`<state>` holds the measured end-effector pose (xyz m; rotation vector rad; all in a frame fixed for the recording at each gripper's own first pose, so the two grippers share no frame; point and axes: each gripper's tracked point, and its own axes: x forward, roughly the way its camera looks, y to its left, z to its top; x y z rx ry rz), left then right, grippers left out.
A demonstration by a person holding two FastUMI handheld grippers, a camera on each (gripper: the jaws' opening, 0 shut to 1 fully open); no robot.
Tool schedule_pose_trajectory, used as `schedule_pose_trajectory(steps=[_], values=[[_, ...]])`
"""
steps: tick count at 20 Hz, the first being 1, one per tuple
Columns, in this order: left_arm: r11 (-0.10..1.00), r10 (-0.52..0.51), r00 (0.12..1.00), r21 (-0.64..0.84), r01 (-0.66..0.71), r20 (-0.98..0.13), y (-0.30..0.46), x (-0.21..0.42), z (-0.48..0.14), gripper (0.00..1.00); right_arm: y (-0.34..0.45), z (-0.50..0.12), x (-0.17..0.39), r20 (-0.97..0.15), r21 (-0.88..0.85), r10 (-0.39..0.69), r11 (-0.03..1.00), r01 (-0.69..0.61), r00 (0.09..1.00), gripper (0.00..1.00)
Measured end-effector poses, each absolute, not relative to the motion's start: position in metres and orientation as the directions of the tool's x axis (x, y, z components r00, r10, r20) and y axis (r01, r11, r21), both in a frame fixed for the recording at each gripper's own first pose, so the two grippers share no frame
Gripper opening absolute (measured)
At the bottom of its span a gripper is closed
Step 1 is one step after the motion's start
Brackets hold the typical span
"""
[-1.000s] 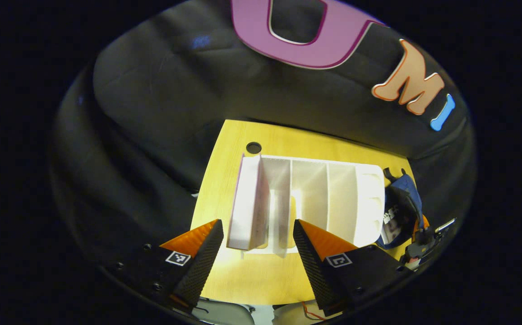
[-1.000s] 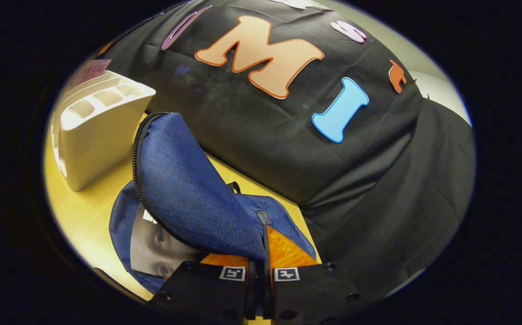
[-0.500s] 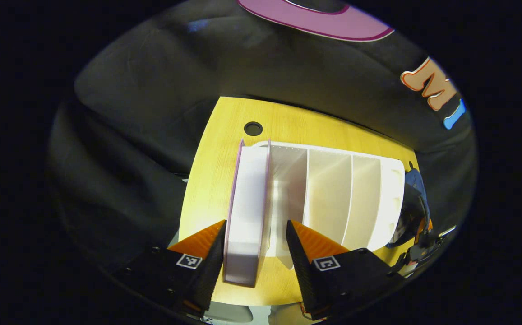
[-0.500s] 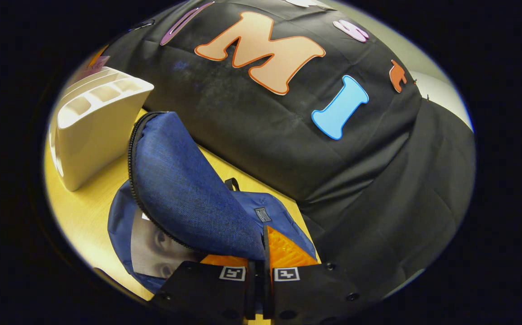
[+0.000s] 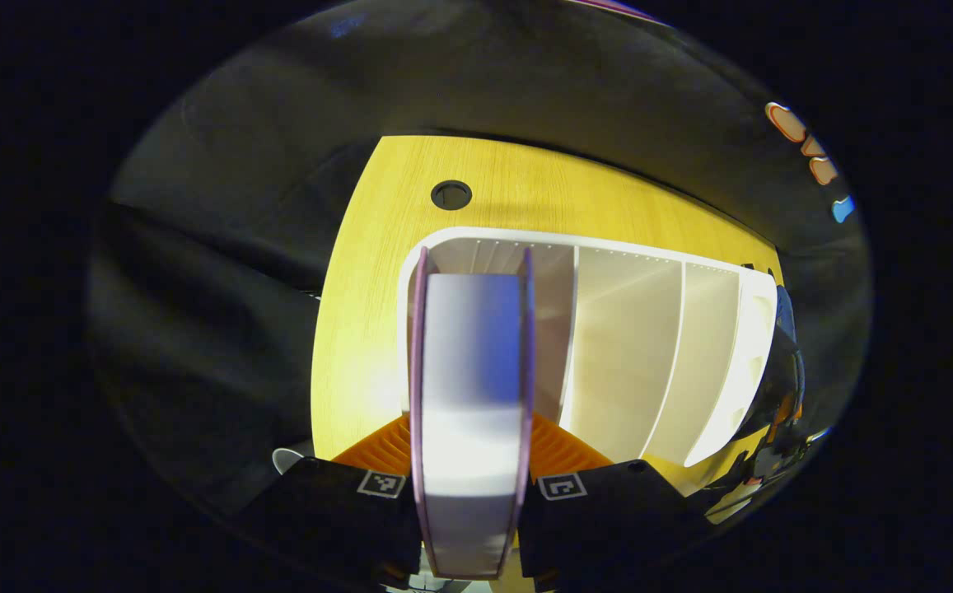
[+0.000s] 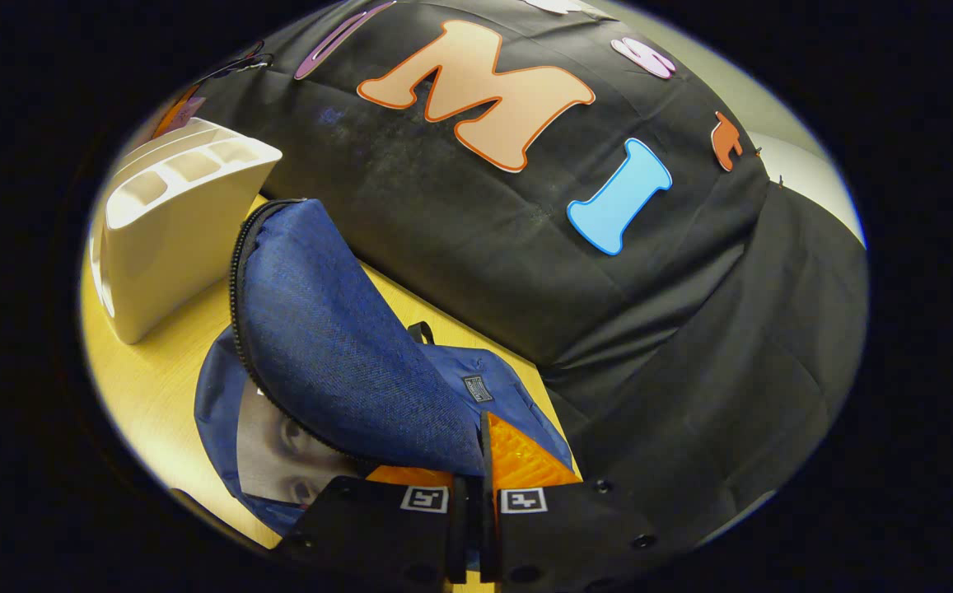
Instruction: Open the schoolbag, grab two books from the bookshelf and put them into the schoolbag.
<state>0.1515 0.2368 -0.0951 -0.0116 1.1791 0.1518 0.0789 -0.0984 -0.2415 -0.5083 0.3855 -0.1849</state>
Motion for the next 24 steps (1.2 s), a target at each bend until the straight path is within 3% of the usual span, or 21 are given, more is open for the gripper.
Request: schedule_pose_trajectory(steps=[12, 24], values=[[0.968, 0.153, 0.236, 0.098, -0.229, -0.96, 0.232, 0.136, -0.11, 0.42, -0.099, -0.242, 0.077, -0.312, -0.508, -0.261, 0.858, 0.072, 0.913, 0.07], [0.955, 0.168, 0.208, 0.108, -0.275, -0.964, 0.188, 0.045, -0.027, 0.42, -0.1, -0.246, 0.077, -0.314, -0.47, -0.201, 0.882, 0.032, 0.928, 0.09]])
